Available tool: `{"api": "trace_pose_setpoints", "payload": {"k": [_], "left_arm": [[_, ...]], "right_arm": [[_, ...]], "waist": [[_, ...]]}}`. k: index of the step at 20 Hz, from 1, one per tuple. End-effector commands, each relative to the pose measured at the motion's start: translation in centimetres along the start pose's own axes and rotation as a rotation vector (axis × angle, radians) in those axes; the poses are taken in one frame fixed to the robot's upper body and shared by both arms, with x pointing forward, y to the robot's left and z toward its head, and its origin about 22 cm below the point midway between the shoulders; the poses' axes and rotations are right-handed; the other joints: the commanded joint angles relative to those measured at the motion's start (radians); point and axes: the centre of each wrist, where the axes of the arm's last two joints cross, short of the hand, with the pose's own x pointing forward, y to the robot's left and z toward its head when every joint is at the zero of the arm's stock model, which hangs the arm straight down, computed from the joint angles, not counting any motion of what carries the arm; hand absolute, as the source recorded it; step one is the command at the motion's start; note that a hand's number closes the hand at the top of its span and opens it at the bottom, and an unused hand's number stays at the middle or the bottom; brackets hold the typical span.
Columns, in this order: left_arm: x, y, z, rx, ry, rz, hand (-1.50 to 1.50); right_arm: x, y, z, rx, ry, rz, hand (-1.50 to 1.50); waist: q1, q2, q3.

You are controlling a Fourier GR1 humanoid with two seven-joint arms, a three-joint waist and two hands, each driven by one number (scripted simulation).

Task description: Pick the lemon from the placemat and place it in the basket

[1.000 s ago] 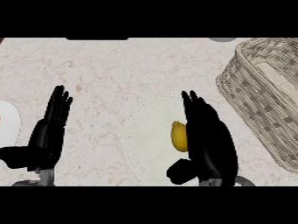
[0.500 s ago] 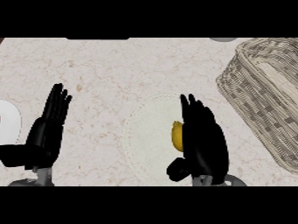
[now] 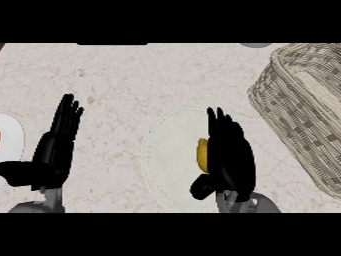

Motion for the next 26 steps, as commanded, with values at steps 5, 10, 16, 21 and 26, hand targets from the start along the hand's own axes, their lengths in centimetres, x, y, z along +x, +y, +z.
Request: {"api": "trace_pose_setpoints", "payload": {"k": [5, 10, 16, 21, 26], "left_arm": [[0.3, -0.2, -0.6, 0.014, -0.011, 0.012, 0.0], [1.6, 1.1, -0.5, 0.007, -0.011, -0.013, 0.0], [-2.2, -0.7, 0.5, 0.011, -0.008, -0.003, 0.0], [-0.5, 1.8, 0.1, -0.014, -0.003, 0.005, 0.0], [0.7, 0.5, 1.4, -0.015, -0.002, 0.0, 0.0]], "right_arm": [[0.3, 1.1, -1.4, 0.041, 0.169, 0.018, -1.5], [-1.4, 3.0, -0.9, 0.052, 0.17, 0.028, -1.5], [-1.7, 2.0, -4.0, 0.077, 0.159, 0.002, -1.5], [-1.1, 4.0, -4.2, 0.087, 0.16, 0.004, -1.5], [-0.9, 3.4, -2.2, 0.083, 0.175, -0.002, -1.5]], "waist": [[0.001, 0.001, 0.0], [-0.001, -0.001, 0.0], [-0.002, 0.001, 0.0], [0.002, 0.001, 0.0], [0.001, -0.001, 0.0]]}}
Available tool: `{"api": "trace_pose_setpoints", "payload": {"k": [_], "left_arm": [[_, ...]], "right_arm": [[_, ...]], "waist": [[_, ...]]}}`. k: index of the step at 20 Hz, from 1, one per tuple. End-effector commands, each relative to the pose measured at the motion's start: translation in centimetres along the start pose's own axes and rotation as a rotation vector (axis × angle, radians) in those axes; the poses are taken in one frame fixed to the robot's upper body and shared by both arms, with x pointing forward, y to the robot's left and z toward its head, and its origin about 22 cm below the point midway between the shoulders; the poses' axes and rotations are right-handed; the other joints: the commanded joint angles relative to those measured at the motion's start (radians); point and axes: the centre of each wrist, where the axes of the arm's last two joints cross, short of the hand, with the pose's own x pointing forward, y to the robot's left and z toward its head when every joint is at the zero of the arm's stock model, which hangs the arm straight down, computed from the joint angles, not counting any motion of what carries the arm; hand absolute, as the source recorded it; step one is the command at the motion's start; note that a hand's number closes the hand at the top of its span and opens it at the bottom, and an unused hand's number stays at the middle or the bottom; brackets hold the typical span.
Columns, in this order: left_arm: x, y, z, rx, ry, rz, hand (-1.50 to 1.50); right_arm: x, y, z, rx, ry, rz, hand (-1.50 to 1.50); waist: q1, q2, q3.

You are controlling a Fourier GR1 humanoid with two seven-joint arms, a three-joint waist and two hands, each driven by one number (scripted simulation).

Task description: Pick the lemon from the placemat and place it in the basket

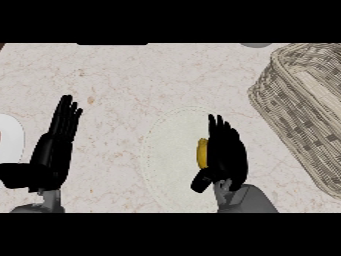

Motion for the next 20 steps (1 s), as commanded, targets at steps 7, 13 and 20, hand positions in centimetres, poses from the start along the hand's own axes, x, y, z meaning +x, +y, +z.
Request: {"api": "trace_pose_setpoints", "payload": {"k": [7, 13, 20], "left_arm": [[0.4, 1.5, 0.0, -0.001, 0.009, -0.012, 0.0], [0.7, -1.0, -1.2, 0.014, -0.003, -0.005, 0.0], [-0.8, -0.3, 1.0, -0.008, 0.003, -0.006, 0.0]], "right_arm": [[-1.2, 3.0, -1.8, 0.0, 0.072, -0.018, -1.5], [0.2, 2.1, -1.8, 0.073, -0.014, 0.128, 1.5], [0.3, 4.4, -1.7, 0.039, -0.02, 0.18, 1.5]], "waist": [[0.001, 0.0, 0.0], [0.0, 0.0, 0.0], [0.004, 0.0, 0.0]]}}
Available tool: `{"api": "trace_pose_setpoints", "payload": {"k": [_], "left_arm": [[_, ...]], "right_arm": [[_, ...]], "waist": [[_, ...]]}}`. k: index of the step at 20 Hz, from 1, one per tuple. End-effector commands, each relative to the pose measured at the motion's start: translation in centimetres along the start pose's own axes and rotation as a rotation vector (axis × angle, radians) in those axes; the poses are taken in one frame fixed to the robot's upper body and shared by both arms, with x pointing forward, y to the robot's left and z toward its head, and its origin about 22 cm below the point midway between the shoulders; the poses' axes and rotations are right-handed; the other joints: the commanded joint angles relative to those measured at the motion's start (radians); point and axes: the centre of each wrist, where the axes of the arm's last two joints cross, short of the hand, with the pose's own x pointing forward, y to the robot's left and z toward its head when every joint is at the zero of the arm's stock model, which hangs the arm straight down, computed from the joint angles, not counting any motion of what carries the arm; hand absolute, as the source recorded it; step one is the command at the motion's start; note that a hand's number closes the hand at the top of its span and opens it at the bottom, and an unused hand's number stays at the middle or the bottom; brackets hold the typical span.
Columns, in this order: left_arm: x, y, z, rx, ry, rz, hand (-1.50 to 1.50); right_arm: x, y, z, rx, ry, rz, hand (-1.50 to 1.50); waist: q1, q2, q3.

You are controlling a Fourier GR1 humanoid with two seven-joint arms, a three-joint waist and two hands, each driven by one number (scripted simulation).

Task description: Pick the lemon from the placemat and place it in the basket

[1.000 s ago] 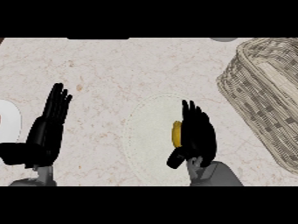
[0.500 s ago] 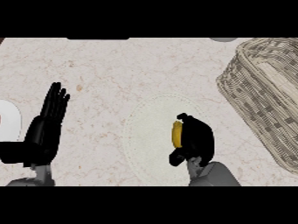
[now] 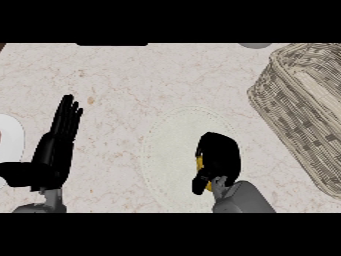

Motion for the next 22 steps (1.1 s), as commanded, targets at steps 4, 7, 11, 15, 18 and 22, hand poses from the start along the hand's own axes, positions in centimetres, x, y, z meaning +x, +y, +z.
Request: {"api": "trace_pose_setpoints", "payload": {"k": [4, 7, 11, 15, 18, 22], "left_arm": [[0.1, 0.3, 1.0, -0.003, -0.004, -0.021, 0.0], [0.5, -0.7, 1.2, -0.027, -0.012, 0.006, 0.0], [0.9, -0.5, 0.4, -0.035, -0.035, 0.014, 0.0], [1.2, -1.0, -0.6, -0.075, -0.047, 0.002, 0.0], [0.5, -1.9, -0.2, -0.077, -0.034, 0.019, 0.0], [1.2, -2.7, -0.5, -0.091, -0.047, 0.005, 0.0]], "right_arm": [[2.0, 0.0, -0.1, -0.042, -0.023, 0.039, 1.5], [1.4, -1.3, -4.6, -0.128, 0.196, -0.045, 1.5], [-1.5, -5.3, -8.8, -0.205, 0.516, -0.185, 1.5], [0.0, -8.8, -10.6, -0.361, 0.57, -0.21, 1.5], [1.4, -9.5, -11.0, -0.481, 0.546, -0.316, 1.5], [4.7, -13.4, -9.8, -0.666, 0.44, -0.453, 1.5]], "waist": [[0.003, 0.006, 0.002], [0.028, 0.012, 0.002], [0.049, 0.036, 0.002], [0.071, 0.039, 0.002], [0.078, 0.04, 0.002], [0.078, 0.027, 0.003]]}}
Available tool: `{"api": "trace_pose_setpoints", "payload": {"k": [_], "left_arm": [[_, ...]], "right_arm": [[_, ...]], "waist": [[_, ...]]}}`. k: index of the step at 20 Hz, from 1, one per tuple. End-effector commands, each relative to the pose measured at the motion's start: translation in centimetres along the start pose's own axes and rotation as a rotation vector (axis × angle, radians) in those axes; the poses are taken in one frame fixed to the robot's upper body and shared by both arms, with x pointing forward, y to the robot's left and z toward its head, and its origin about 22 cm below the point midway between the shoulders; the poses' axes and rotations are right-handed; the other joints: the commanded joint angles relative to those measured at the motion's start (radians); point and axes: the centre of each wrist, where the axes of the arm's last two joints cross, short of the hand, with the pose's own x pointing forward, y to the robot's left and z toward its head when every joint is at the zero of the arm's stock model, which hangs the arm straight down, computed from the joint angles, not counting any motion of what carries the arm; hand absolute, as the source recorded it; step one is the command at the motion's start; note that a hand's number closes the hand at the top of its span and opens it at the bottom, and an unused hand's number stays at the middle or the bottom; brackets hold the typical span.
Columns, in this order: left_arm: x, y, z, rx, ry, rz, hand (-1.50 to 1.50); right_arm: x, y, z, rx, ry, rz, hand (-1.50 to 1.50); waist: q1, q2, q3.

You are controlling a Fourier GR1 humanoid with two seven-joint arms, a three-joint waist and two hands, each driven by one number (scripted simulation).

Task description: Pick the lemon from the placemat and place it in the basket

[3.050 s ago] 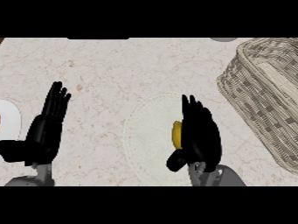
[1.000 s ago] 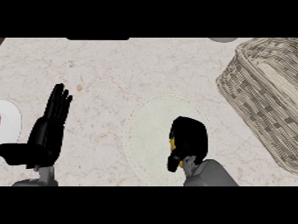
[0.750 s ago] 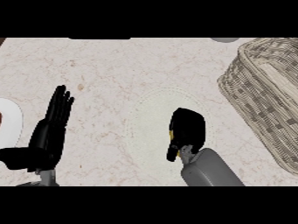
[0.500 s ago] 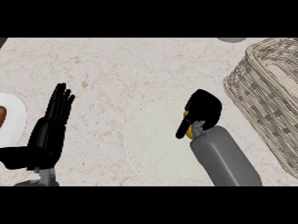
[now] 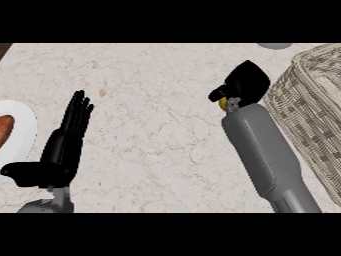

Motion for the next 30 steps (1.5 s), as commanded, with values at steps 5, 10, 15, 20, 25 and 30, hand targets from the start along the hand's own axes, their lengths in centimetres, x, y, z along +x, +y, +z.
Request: {"api": "trace_pose_setpoints", "payload": {"k": [5, 10, 15, 20, 25, 30], "left_arm": [[-0.5, 0.5, 0.4, 0.009, 0.025, 0.0, 0.0], [0.8, 0.6, -0.5, 0.0, 0.015, 0.002, 0.0], [-1.1, -0.1, 0.4, 0.03, 0.025, -0.012, 0.0], [-1.0, 1.8, -0.5, 0.072, 0.041, -0.012, 0.0], [0.0, 3.3, 0.5, 0.065, 0.02, -0.013, 0.0], [-0.6, 1.5, 0.2, 0.076, 0.029, -0.016, 0.0]], "right_arm": [[6.5, -5.5, 1.6, -0.322, 0.014, -0.325, 1.5], [8.6, -6.5, 2.2, -0.371, 0.041, -0.351, 1.5], [9.9, -8.7, 1.6, -0.4, 0.134, -0.349, 1.5], [9.6, -8.9, 0.9, -0.41, 0.213, -0.237, 1.5], [8.3, -8.7, -0.8, -0.436, 0.295, -0.148, 1.5], [6.4, -8.3, -0.7, -0.45, 0.295, -0.204, 1.5]], "waist": [[-0.004, -0.015, -0.002], [-0.007, -0.017, -0.001], [-0.03, -0.017, -0.002], [-0.063, -0.025, -0.003], [-0.073, -0.032, -0.002], [-0.083, -0.035, -0.001]]}}
